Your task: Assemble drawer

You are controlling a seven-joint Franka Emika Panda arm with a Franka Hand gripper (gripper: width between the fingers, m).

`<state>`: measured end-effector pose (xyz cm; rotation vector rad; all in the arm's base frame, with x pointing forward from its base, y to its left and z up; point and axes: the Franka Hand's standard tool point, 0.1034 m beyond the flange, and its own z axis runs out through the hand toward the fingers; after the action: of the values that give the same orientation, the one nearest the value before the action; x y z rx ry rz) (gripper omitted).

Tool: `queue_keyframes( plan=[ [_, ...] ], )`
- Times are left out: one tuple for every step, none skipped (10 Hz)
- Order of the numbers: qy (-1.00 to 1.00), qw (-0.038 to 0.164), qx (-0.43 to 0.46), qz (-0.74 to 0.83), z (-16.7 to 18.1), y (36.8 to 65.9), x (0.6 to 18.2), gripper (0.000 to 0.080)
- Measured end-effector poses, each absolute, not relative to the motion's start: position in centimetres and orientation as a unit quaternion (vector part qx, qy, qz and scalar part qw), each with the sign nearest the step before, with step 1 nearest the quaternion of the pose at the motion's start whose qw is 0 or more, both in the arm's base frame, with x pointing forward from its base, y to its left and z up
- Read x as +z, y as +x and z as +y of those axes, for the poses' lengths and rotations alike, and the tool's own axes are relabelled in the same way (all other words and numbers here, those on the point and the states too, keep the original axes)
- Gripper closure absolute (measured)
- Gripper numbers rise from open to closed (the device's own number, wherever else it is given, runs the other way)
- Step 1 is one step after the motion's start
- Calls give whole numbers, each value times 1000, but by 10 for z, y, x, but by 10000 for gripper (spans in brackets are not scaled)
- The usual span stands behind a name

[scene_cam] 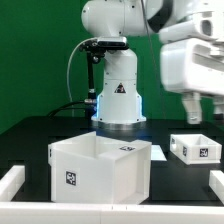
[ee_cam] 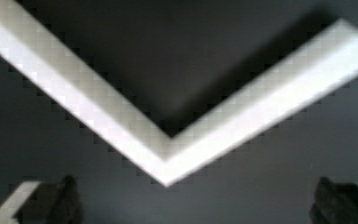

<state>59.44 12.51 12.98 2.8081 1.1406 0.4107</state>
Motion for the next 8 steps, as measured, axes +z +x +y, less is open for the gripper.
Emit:
queue_keyframes(
  plan=[
    [929, 38, 136, 342, 142, 600, 124, 150],
    [936, 37, 132, 325, 162, 605, 117, 150],
    [939, 36, 127, 318, 192, 619, 121, 150],
    [934, 35, 138, 327, 201, 626, 125, 150],
    [935, 35, 135, 325, 197, 625, 122, 150],
    [935, 35, 135, 325, 198, 625, 122, 150],
    [928, 45, 113, 352, 191, 627, 119, 150],
    [922, 59, 89, 372, 180, 653, 118, 150]
  ],
)
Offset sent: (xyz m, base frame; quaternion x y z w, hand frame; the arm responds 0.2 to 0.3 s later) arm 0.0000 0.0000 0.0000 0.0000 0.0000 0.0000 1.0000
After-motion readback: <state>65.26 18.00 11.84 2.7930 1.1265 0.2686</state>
